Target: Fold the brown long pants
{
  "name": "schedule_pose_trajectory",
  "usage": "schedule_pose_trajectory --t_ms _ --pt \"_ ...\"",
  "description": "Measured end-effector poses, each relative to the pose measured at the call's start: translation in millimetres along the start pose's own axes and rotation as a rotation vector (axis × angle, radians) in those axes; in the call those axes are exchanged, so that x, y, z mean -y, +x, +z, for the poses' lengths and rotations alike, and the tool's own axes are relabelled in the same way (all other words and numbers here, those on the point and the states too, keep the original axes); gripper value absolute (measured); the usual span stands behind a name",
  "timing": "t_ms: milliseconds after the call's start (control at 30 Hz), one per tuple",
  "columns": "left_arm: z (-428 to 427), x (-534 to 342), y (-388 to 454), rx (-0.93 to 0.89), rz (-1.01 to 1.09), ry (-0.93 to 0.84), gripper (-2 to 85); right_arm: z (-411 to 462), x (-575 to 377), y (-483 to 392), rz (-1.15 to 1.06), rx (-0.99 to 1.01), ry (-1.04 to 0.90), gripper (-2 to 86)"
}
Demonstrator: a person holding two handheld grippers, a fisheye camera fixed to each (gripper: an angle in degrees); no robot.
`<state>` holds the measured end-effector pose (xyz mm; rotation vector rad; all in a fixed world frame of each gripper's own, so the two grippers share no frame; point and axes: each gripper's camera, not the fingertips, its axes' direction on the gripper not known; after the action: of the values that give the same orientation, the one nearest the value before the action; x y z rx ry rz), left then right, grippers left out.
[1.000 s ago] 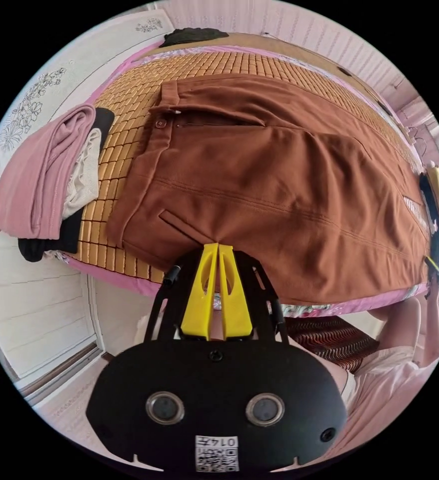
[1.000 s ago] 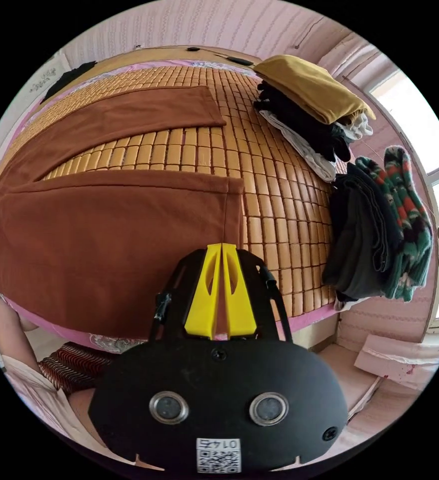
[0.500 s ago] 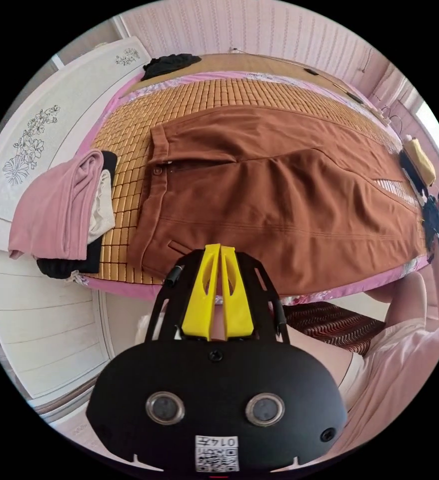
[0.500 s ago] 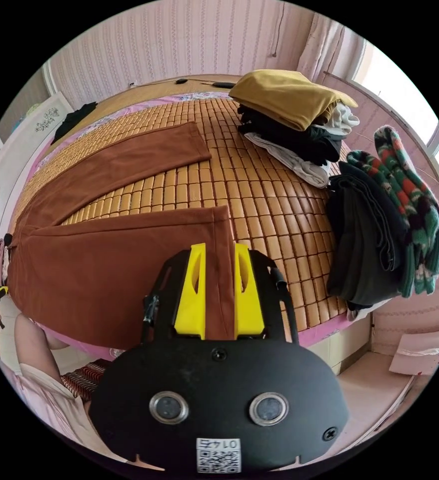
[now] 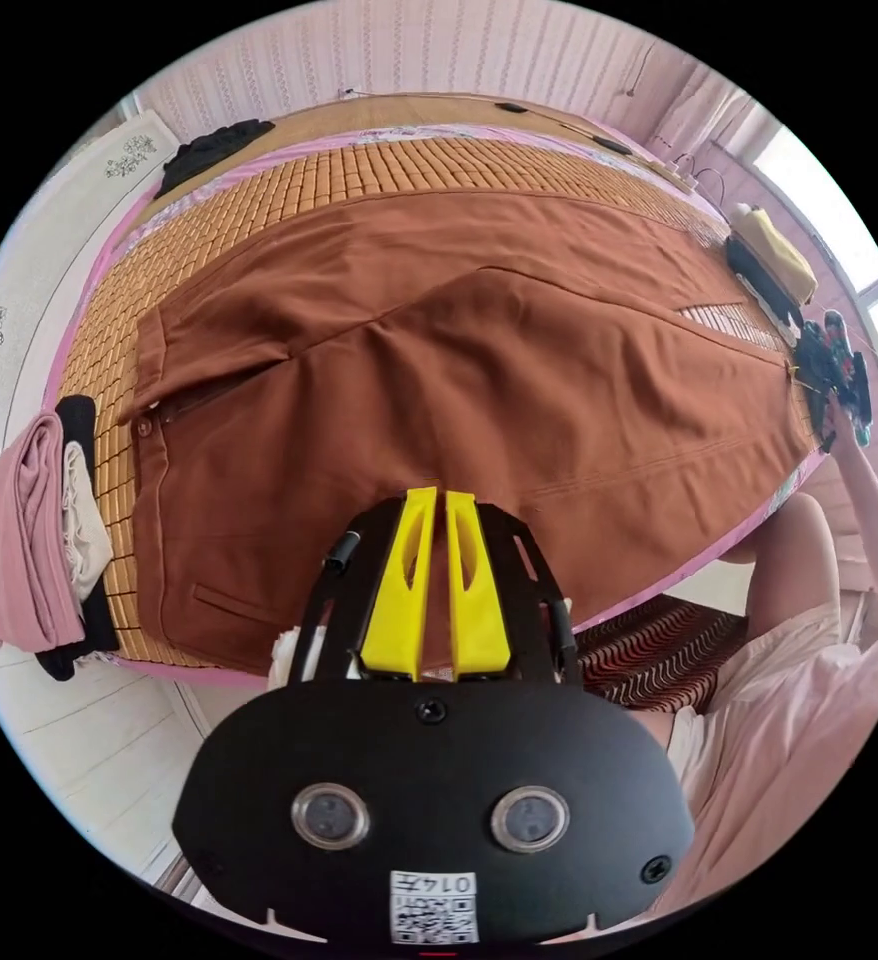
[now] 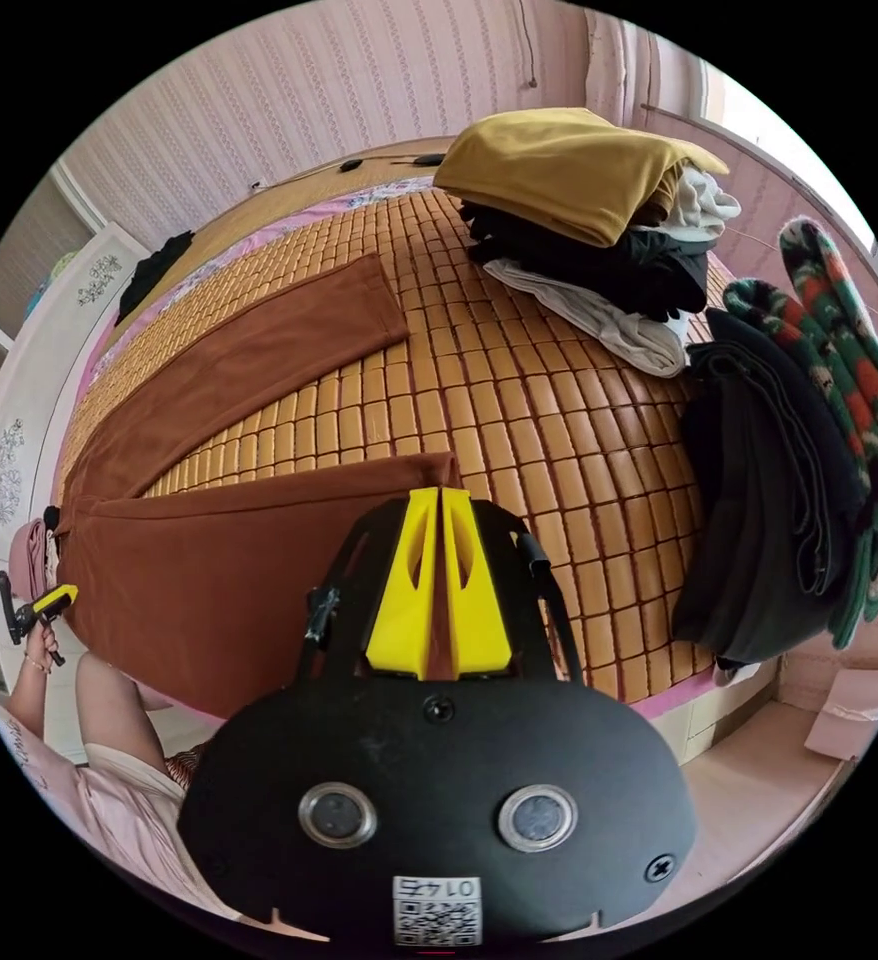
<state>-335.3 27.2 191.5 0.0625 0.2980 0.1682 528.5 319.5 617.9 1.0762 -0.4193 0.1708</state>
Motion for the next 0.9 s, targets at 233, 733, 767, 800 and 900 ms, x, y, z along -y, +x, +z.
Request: schedule_pose_trajectory --t_ms 233,733,767,800,900 --pt "6 -11 -11 -0.055 -0.030 -0.006 -0.8 -7 -18 -15 0.036 -0.026 0.079 0.8" --pt "-22 -44 -48 -0.209 -0.191 0.019 -1.0 -5 -48 -79 -0.187 -0.122 -0.070 -0.2" --pt "-34 -45 -59 -0.177 -0.218 0.062 -0.9 -8 -43 -83 -0.199 -0.125 -0.051 -0.2" --pt "-40 -46 -65 -0.157 -0.230 0.085 -0.9 -13 -29 -91 -0.227 -0.119 -0.019 -0.2" --pt "-64 -42 -104 -0.031 -0.314 0.179 -0.9 -11 19 -115 -0.293 -0.074 0.014 -0.2"
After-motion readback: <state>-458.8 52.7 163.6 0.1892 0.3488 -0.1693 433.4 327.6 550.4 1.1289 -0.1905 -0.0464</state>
